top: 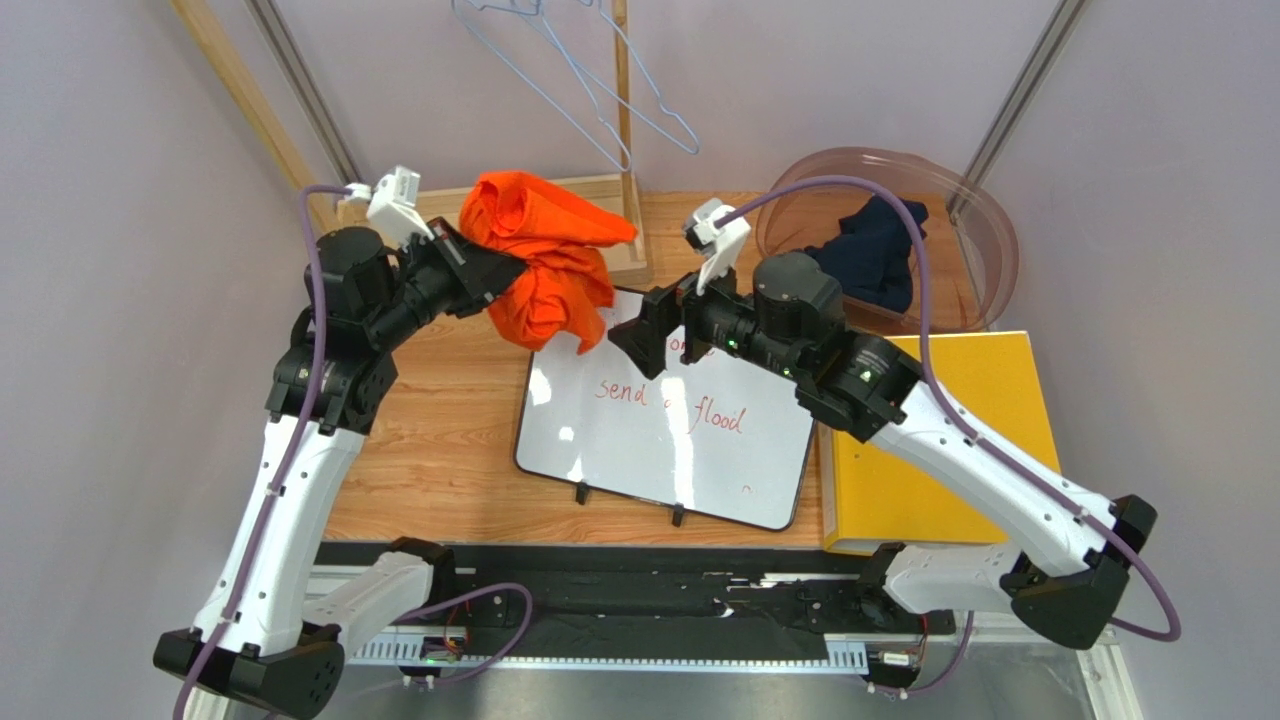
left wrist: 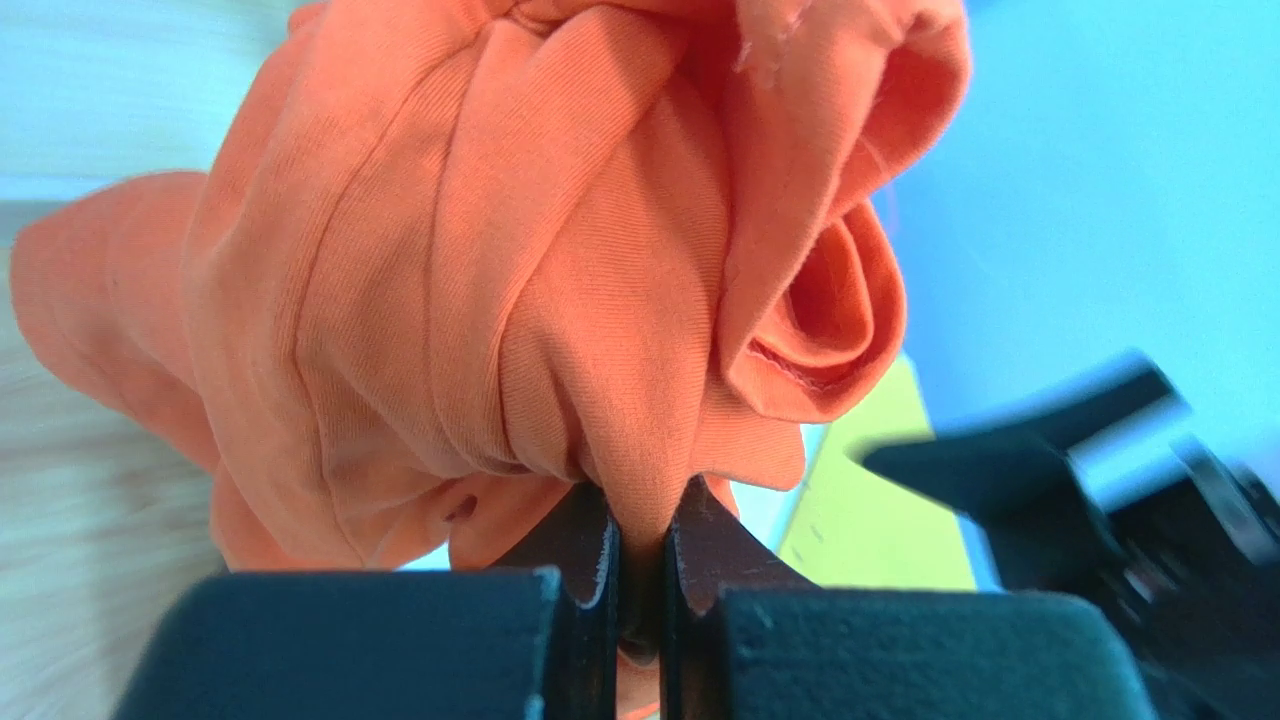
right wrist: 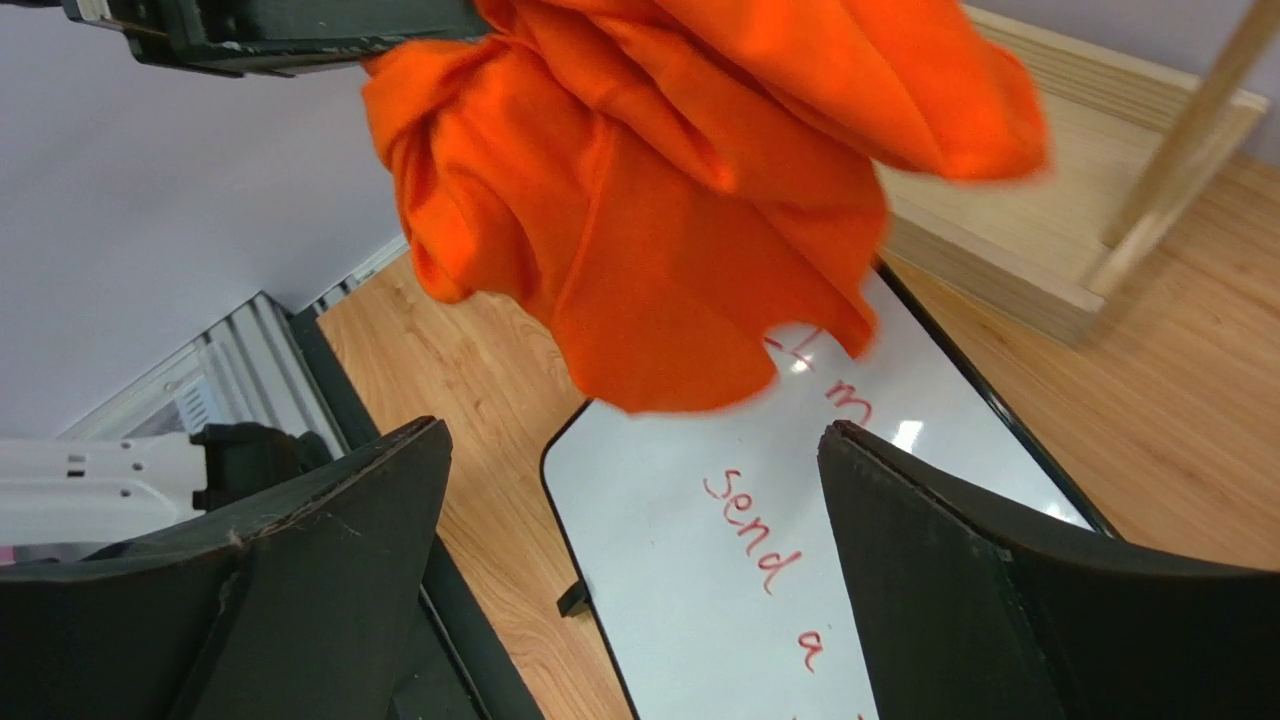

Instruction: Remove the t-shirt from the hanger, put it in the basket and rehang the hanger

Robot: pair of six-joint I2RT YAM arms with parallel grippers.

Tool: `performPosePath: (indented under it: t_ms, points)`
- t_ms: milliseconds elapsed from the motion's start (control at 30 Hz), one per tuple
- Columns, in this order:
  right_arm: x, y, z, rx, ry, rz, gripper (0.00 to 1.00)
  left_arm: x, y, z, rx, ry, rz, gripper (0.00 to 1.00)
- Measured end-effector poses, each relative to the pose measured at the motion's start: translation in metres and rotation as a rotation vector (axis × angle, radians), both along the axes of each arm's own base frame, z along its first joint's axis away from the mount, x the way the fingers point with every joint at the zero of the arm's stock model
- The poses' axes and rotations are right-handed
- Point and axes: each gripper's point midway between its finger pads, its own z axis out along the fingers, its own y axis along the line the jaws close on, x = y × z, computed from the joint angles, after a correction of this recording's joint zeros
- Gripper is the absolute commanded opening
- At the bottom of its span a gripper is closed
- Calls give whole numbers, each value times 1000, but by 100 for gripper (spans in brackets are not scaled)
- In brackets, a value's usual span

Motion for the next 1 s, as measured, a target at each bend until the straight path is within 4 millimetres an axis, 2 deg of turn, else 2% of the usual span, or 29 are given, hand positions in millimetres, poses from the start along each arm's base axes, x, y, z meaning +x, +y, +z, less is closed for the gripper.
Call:
performPosePath:
  t_ms: [133, 300, 567, 733, 800, 900, 933, 1000]
  points:
    - [-1, 24, 7, 4, -57, 113, 100, -17, -39, 16, -26, -54, -229, 0]
    - [3, 33, 8, -12, -128, 152, 100, -42, -74, 33, -71, -118, -474, 0]
    - [24, 25, 17, -35, -244, 45, 100, -71, -93, 57, -141, -215, -686, 0]
    - [26, 12, 16, -29, -304, -5, 100, -86, -109, 59, -177, -227, -800, 0]
    - [22, 8, 18, -15, -329, -6, 95, -90, -116, 59, -188, -227, -843, 0]
    - [17, 2, 18, 8, -361, -4, 76, -96, -126, 58, -200, -222, -895, 0]
    - [15, 0, 19, 15, -372, -1, 55, -97, -128, 58, -204, -219, -905, 0]
    - [10, -2, 18, 29, -389, 9, 36, -99, -130, 58, -209, -214, -918, 0]
